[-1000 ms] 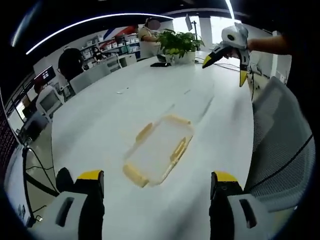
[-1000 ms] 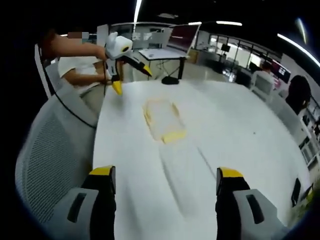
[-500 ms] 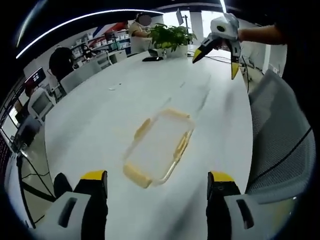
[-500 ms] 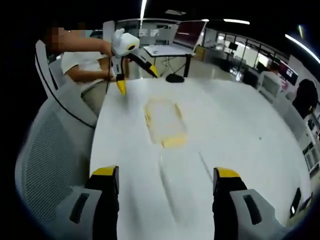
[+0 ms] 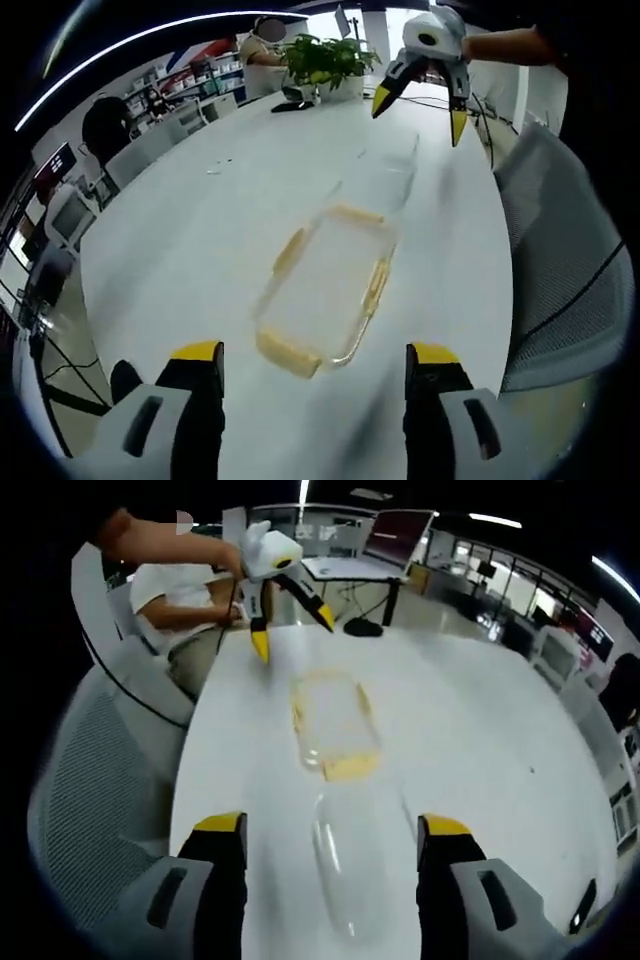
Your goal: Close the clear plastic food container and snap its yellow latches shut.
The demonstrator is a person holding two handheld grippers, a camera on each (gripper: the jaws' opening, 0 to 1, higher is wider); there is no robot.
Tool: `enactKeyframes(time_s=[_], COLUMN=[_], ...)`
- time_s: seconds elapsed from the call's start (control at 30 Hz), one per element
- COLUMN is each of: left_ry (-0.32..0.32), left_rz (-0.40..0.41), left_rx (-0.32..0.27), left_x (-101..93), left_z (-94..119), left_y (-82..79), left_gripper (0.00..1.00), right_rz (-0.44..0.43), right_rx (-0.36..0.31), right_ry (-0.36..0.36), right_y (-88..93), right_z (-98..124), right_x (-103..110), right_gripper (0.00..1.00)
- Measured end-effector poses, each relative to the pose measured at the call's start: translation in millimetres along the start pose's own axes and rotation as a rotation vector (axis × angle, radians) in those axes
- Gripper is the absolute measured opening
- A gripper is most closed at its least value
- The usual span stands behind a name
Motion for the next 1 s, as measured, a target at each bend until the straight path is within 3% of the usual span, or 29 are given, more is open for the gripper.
enactKeyframes(time_s=[1.0], left_ry=[0.155], left_rz=[-0.187], left_rx=[0.112], left_x=[10.0], left_z=[-36], left_y=[24.2], left_gripper=[0.49], right_rz=[0.019], right_rx=[0.107], right_ry=[-0.054], right_y=[-14.8], right_z=[-43], right_x=[-17], right_gripper=[0.59])
Point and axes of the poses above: the point that each gripper's makers call its tool centre point, and the gripper's own axes: z roughly backward along the fingers, x roughly to its left, y roughly out of its underside, the point moved 1 cm from there along z, roughly backward along the fingers, and after that the axes turned 6 degrees about -y, right-handed, at the moved point
